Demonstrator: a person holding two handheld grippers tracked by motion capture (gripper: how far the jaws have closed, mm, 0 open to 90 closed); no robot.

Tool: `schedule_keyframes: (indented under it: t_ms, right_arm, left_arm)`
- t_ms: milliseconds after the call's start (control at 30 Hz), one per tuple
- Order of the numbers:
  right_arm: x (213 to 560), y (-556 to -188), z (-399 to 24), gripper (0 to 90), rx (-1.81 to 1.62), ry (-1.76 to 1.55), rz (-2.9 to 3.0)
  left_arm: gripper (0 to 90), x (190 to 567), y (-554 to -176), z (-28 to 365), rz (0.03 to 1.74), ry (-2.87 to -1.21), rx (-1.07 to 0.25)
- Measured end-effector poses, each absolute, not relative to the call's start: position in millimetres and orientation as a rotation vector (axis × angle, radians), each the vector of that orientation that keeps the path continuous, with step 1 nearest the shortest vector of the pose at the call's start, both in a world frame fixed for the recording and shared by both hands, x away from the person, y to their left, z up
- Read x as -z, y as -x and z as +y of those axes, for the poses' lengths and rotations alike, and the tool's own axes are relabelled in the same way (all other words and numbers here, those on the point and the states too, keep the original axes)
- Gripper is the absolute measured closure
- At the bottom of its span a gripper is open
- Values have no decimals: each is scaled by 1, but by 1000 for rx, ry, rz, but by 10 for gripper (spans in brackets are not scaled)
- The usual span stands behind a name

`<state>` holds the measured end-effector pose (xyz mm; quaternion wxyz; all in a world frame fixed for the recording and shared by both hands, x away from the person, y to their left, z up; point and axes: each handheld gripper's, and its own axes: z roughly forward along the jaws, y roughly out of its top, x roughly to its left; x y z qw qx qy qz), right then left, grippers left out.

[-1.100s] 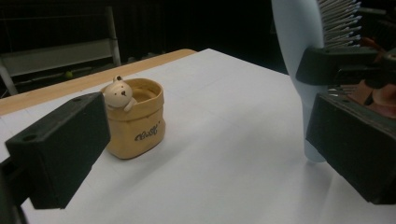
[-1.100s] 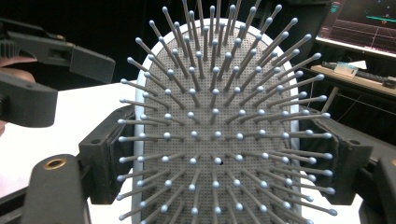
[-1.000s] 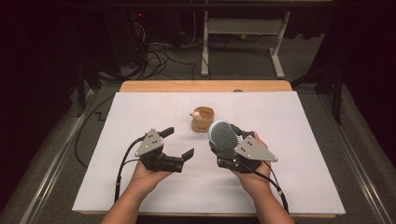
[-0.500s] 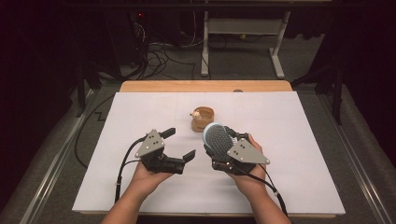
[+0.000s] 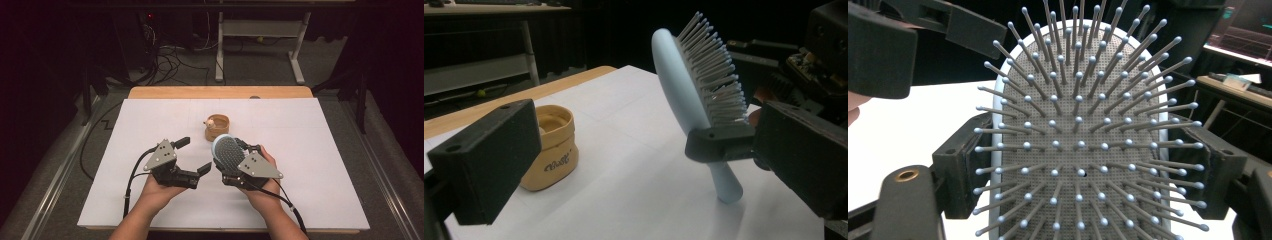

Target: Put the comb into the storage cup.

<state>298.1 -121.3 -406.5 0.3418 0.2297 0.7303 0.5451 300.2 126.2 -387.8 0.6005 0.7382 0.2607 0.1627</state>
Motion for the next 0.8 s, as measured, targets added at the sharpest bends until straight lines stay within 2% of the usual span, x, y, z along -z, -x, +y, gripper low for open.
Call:
schedule_keyframes:
  t_ms: [800]
  right_arm:
    - [412,-289,-98,206,-1444,-540,1927]
  left_arm:
    - [33,383,-297,120,597,-1699,-337]
